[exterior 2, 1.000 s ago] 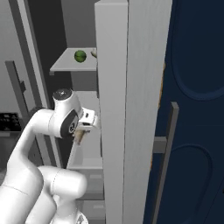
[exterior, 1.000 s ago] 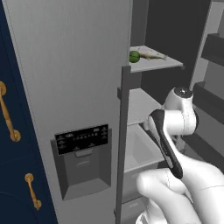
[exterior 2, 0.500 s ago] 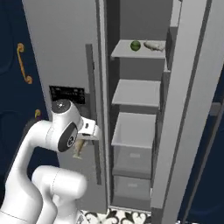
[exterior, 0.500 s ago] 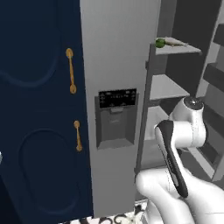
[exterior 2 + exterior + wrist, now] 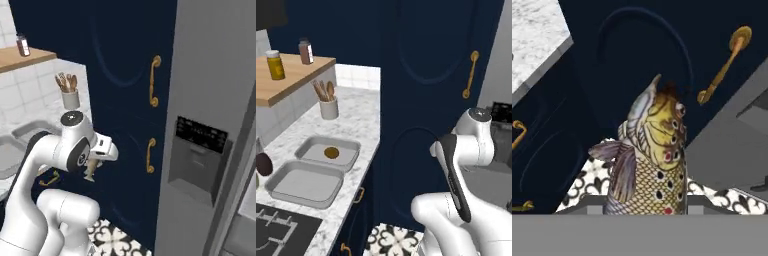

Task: Place one avocado and one fish in each tupperware on the nearby counter, to pack two identical lunches.

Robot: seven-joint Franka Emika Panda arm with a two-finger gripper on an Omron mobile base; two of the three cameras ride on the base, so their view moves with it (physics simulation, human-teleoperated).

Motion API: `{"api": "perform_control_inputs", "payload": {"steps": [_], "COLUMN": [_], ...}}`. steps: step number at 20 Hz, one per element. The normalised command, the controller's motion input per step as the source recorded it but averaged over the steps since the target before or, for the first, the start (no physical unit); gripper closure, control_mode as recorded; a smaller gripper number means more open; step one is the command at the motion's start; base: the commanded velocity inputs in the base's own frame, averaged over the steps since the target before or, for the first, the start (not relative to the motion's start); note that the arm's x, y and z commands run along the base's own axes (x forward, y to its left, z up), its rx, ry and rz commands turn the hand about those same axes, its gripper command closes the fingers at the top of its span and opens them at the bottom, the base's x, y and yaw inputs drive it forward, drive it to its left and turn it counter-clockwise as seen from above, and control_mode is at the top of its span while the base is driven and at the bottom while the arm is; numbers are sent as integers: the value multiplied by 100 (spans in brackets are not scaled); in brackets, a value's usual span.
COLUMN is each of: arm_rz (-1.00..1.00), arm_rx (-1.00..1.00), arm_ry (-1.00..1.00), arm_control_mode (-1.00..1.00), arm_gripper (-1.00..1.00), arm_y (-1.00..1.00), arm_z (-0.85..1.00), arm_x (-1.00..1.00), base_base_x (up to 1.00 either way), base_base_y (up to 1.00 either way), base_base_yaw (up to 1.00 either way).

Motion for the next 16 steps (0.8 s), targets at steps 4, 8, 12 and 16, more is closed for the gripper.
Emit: {"api": "perform_control_inputs", "payload": {"steps": [4,8,12,16], "arm_rz": [0,0,0,0], "arm_rx": [0,0,0,0], "arm_ry": [0,0,0,0], "arm_control_mode": [100,100,100,100], "arm_gripper": [100,100,100,100], "arm_y": [0,0,0,0], "arm_z": [0,0,0,0], "arm_x": [0,0,0,0], "base_base_x": [21,72,100,100], "base_base_y": [47,19,0,-3], "base_base_yaw": [78,72,69,68]}}
